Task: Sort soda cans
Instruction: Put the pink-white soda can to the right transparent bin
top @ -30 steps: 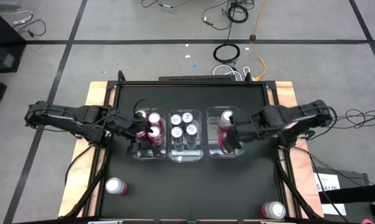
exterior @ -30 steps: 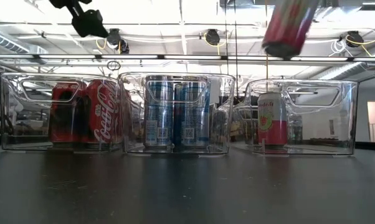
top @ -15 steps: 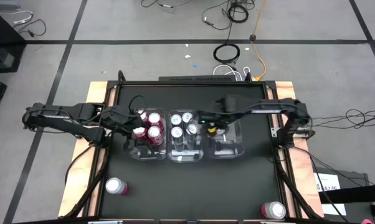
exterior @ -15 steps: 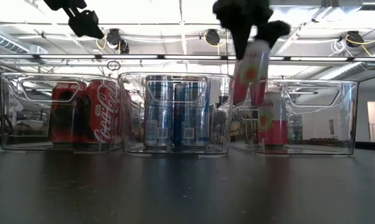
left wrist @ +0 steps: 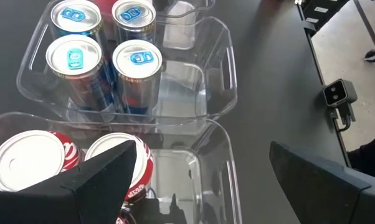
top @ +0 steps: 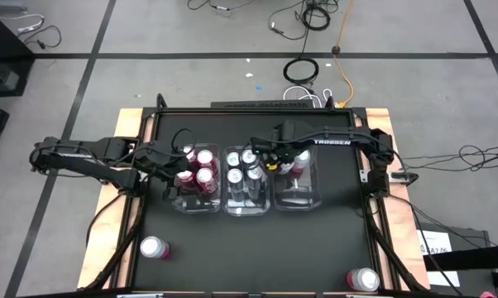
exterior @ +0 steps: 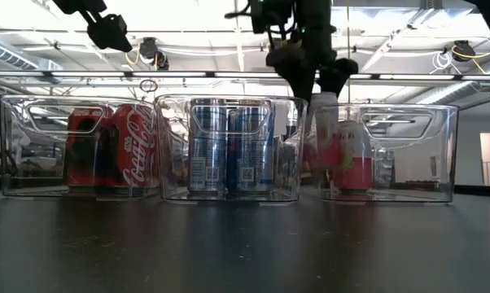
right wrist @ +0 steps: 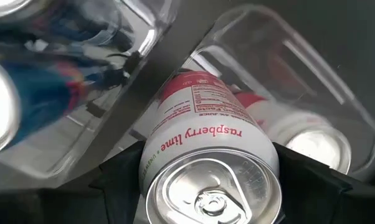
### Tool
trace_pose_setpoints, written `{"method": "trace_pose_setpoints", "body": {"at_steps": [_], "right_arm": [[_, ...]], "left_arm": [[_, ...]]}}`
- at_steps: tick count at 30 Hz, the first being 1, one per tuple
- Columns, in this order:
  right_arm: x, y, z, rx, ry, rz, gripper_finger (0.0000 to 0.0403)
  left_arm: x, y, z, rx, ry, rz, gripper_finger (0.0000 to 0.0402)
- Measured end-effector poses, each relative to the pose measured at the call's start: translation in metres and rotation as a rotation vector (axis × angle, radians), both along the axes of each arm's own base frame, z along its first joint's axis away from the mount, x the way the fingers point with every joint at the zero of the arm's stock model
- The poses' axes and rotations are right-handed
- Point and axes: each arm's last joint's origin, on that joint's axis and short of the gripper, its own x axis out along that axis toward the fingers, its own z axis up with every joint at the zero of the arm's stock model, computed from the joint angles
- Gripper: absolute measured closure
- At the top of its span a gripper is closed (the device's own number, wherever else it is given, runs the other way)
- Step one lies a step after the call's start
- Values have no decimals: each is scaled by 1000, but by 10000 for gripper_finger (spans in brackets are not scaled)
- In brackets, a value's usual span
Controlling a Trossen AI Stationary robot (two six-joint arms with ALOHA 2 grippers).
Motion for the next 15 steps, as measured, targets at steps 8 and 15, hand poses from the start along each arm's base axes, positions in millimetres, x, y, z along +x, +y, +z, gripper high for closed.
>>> {"method": "trace_pose_setpoints", "body": {"at_steps": [8,15], "right_arm": [[3,-15,-15,-18,24,21,118],[0,-22,-41,-1,43,41,117]], "left_arm": [[0,0,0,-10,1,-10,26],[0,-1,0,-16,2,-16,26]]}}
